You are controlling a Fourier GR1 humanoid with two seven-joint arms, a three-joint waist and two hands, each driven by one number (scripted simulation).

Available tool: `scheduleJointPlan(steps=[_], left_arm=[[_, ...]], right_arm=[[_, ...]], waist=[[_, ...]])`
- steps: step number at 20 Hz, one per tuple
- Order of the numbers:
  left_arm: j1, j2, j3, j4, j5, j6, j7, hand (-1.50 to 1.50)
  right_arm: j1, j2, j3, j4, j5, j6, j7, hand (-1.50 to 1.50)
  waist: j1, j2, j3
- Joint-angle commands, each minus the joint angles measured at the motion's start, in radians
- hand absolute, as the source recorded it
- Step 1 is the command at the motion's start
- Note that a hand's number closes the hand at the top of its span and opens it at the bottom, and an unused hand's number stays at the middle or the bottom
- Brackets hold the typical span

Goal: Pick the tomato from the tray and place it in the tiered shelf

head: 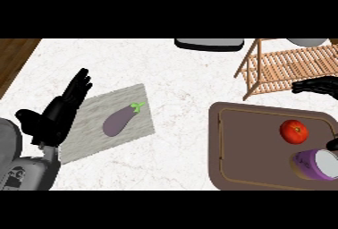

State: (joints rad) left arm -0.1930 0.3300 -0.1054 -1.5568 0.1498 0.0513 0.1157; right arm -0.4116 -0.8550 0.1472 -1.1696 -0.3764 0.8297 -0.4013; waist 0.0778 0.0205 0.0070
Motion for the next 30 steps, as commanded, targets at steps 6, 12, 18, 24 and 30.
scheduleJointPlan(steps=[6, 12, 18, 24, 30], left_arm=[[0.059, 0.019, 0.015, -0.054, 0.020, -0.020, 0.010, 0.00], [0.067, -0.001, -0.003, -0.060, -0.017, 0.010, 0.009, 0.00], [0.072, 0.005, 0.010, -0.066, -0.001, -0.014, 0.006, 0.00], [0.050, -0.008, 0.023, -0.057, -0.015, 0.005, 0.023, 0.00], [0.059, 0.006, 0.047, -0.085, -0.001, -0.015, 0.058, 0.00]], right_arm=[[-0.103, -0.143, 0.017, 0.026, 0.203, 0.166, -0.252, -1.50], [-0.134, -0.195, 0.108, -0.008, 0.320, 0.115, -0.340, -1.50], [-0.123, -0.168, 0.257, -0.022, 0.481, -0.042, -0.425, -1.50], [-0.164, -0.150, 0.358, 0.069, 0.666, -0.249, -0.555, -1.50], [-0.241, -0.059, 0.424, 0.133, 0.725, -0.293, -0.529, -1.50]], waist=[[-0.010, -0.007, 0.000], [-0.012, -0.002, -0.001], [-0.019, -0.003, -0.003], [-0.038, -0.008, -0.005], [-0.045, -0.013, -0.006]])
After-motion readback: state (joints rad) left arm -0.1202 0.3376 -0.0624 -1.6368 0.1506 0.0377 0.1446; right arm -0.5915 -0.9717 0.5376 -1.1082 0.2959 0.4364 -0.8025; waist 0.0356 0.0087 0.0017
